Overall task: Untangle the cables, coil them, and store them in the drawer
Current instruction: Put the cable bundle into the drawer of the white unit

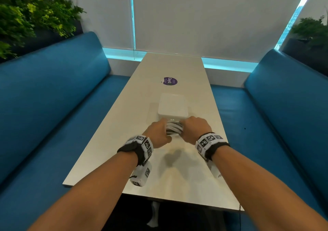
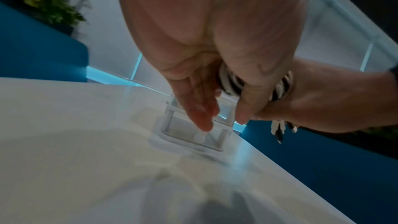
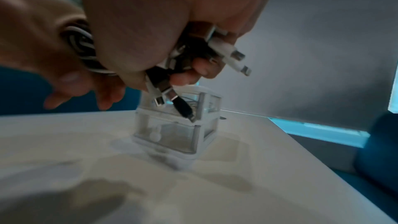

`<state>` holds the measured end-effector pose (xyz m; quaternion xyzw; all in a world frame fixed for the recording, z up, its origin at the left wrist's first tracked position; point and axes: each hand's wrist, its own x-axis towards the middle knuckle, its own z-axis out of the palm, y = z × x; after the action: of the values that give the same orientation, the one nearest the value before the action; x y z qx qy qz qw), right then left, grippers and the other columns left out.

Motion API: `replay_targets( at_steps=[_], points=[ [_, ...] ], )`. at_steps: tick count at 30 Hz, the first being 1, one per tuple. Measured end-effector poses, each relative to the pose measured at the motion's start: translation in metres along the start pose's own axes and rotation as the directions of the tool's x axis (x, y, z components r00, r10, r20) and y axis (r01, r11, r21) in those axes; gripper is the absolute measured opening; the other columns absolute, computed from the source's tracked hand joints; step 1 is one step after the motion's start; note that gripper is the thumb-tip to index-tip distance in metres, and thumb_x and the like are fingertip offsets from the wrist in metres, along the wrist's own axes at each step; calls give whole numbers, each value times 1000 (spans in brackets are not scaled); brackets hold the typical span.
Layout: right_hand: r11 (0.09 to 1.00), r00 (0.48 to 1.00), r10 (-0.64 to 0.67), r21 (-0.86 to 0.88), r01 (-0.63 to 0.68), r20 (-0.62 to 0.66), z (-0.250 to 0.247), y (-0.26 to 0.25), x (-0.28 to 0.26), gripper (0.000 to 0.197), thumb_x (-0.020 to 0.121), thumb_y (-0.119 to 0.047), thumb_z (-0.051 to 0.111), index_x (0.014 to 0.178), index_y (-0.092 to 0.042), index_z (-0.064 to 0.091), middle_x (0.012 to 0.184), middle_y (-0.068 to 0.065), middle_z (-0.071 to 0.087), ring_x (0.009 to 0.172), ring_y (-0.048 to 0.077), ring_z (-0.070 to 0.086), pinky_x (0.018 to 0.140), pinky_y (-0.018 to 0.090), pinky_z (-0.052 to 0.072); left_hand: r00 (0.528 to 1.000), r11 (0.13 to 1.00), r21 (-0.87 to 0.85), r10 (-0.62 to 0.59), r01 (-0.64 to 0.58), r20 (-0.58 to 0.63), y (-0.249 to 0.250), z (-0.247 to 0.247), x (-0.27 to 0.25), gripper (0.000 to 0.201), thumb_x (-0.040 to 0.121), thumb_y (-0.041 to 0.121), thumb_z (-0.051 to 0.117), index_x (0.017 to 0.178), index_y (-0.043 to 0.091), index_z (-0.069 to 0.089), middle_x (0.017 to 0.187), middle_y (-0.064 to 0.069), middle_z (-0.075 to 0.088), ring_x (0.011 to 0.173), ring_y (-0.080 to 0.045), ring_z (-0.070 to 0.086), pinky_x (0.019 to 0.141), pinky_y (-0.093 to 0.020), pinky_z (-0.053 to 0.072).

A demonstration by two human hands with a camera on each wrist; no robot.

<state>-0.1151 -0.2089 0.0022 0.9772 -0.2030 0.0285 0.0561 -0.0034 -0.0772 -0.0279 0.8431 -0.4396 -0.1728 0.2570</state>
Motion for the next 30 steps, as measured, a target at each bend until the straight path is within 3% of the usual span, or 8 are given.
replay_targets(
  at_steps=[3, 6, 10, 14, 18, 21, 26, 30],
  points=[
    [970, 983, 157, 202, -136, -93, -4, 19, 11, 17, 85, -38, 61, 96, -24, 63, 84, 3, 69, 73, 29, 65, 67, 35, 55, 986, 987, 63, -153, 148, 68, -29, 5, 3, 60, 86, 24, 68, 134, 11, 36, 115, -7, 63, 99, -27, 63, 84, -40, 55],
    [945, 974, 145, 317, -84, -173, -13, 24, 29, 17, 83, -34, 65, 97, -25, 63, 84, 0, 69, 73, 27, 63, 65, 33, 52, 968, 953, 221, -232, 206, 96, -46, 20, 6, 46, 92, 32, 61, 132, 14, 46, 125, -10, 58, 106, -29, 62, 89, -39, 53],
    [963, 994, 25, 270, 5, -107, -17, 7, 53, 20, 82, -34, 65, 100, -28, 64, 88, -3, 70, 77, 25, 65, 71, 36, 56, 972, 948, 236, -231, 213, 51, -38, 32, 20, 31, 92, 34, 55, 116, 16, 61, 121, -9, 62, 107, -30, 62, 90, -38, 51],
    [978, 999, 26, 204, -31, 28, -3, -2, 59, 24, 82, -35, 64, 106, -30, 64, 90, 0, 70, 79, 26, 65, 73, 36, 56, 977, 952, 245, -205, 185, 56, -30, 44, 30, 31, 93, 34, 52, 112, 13, 64, 115, -12, 65, 102, -32, 64, 86, -39, 54],
    [982, 999, -15, 186, 22, -39, 1, -2, 52, 20, 84, -37, 62, 102, -28, 59, 87, 1, 67, 77, 28, 64, 68, 35, 53, 979, 943, 269, -203, 194, 5, -35, 56, 31, 38, 97, 41, 50, 120, 12, 56, 122, -13, 60, 111, -33, 60, 92, -40, 50],
    [985, 995, -87, 143, 93, -52, -3, -4, 46, 19, 84, -37, 62, 100, -26, 57, 87, 1, 67, 78, 28, 62, 67, 36, 52, 976, 941, 264, -217, 211, -9, -33, 60, 30, 44, 95, 51, 50, 116, 12, 56, 119, -12, 61, 107, -33, 61, 90, -41, 52],
    [966, 998, -14, 257, 29, -60, 3, -6, 37, 18, 82, -35, 62, 97, -25, 58, 85, -1, 67, 78, 28, 62, 68, 38, 54, 979, 953, 225, -202, 204, -34, -25, 70, 27, 48, 93, 58, 52, 118, 17, 61, 118, -7, 61, 107, -30, 62, 91, -38, 52],
    [959, 997, 19, 285, 2, -69, 5, -7, 36, 19, 83, -35, 63, 98, -24, 59, 87, 0, 68, 79, 30, 62, 69, 37, 54, 969, 953, 193, -212, 234, -125, -20, 74, 28, 42, 97, 52, 44, 107, 17, 64, 107, -8, 67, 95, -30, 65, 82, -38, 54]
  ],
)
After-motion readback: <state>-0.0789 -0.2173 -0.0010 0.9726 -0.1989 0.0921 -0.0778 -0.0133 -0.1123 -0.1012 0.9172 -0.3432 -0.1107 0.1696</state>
